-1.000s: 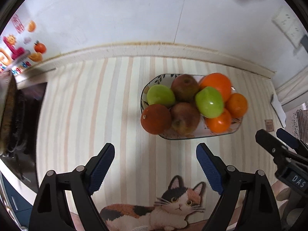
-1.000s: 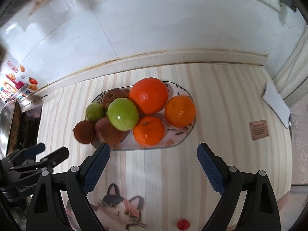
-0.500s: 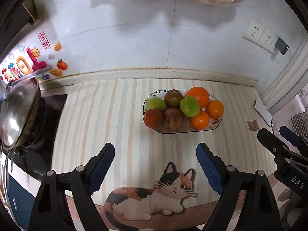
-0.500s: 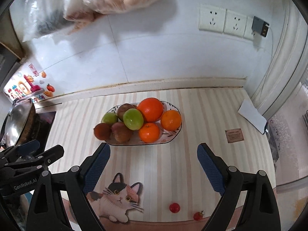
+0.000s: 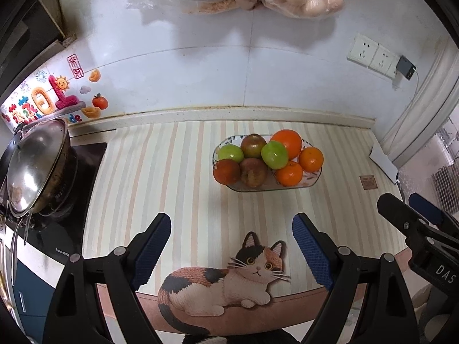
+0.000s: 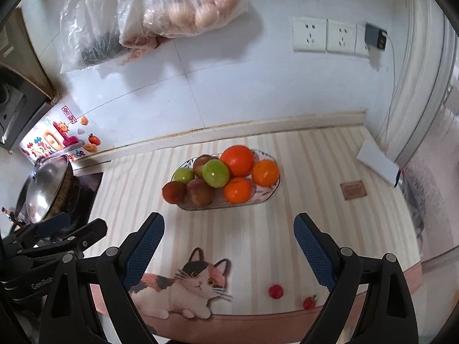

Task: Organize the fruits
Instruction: 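Grasp the red tomato with the left tool while the right tool grasps the small cherry tomato, then place both tomatoes on the plate beside the oranges and open both tools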

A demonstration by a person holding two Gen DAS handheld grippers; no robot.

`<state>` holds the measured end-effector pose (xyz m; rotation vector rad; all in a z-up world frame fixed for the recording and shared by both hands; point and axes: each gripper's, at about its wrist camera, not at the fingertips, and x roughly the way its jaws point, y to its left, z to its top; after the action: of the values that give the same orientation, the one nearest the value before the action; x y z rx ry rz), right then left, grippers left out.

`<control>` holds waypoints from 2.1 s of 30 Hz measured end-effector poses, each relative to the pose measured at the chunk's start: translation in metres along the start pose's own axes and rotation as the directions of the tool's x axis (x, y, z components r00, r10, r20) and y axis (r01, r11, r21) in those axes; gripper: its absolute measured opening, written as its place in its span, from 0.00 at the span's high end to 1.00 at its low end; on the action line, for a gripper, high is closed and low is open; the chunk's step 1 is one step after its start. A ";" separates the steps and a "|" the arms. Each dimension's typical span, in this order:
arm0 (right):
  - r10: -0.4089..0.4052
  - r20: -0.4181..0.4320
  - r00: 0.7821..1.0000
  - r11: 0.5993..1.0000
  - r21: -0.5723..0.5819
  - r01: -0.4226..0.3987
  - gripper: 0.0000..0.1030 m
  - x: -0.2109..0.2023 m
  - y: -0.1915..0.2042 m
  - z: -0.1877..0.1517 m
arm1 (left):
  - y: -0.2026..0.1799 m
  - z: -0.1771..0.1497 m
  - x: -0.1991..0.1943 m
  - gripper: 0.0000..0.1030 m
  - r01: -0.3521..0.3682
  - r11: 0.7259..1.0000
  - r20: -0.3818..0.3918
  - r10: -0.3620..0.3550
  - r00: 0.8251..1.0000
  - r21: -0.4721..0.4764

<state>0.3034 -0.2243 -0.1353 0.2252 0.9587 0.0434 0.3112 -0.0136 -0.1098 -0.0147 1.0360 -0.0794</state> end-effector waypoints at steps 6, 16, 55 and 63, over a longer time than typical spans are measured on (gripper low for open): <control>-0.024 -0.088 0.996 0.990 0.139 0.036 0.09 0.029 -0.062 -0.014 | -0.036 -0.010 0.036 0.16 0.014 0.997 -0.076 -0.008 0.997 0.072; -0.034 -0.284 0.958 0.946 0.299 0.122 0.27 0.099 -0.177 -0.076 | -0.134 -0.052 0.142 0.16 0.122 0.972 -0.354 -0.045 0.934 0.201; -0.056 -0.387 0.920 0.931 0.313 0.188 0.74 0.138 -0.209 -0.164 | -0.251 -0.103 0.226 0.74 0.282 0.893 -0.531 -0.058 0.845 0.351; -0.006 -0.348 0.938 0.944 0.308 0.120 0.74 0.140 -0.198 -0.136 | -0.207 -0.076 0.207 0.74 0.237 0.927 -0.463 -0.081 0.883 0.291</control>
<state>0.2609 -0.3752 -0.3652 0.5036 1.3213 -0.1418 0.3383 -0.2335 -0.3159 0.2444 1.4683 -0.4328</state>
